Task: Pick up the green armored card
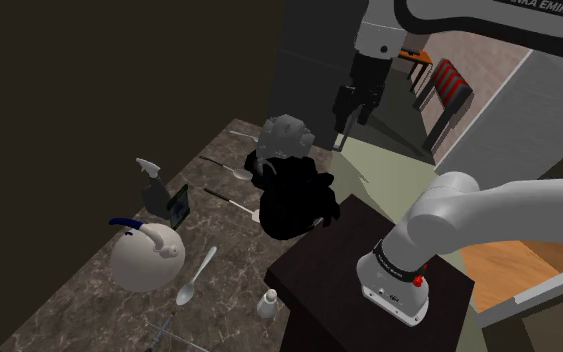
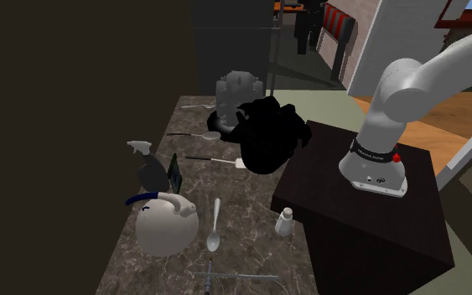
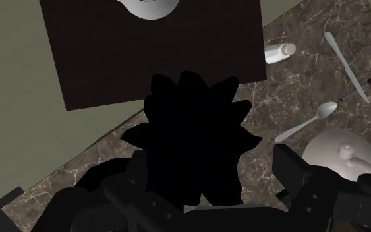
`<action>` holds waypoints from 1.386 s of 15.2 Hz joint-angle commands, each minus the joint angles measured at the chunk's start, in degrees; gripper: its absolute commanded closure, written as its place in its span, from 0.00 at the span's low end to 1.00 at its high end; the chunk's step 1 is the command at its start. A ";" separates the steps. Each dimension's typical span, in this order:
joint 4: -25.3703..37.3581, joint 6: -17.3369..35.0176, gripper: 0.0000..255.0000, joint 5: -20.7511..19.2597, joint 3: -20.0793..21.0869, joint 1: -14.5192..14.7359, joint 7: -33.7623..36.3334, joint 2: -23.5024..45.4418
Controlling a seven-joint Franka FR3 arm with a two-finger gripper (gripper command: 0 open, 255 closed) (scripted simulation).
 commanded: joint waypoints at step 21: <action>26.53 15.44 0.00 -16.11 4.47 9.18 -31.90 46.85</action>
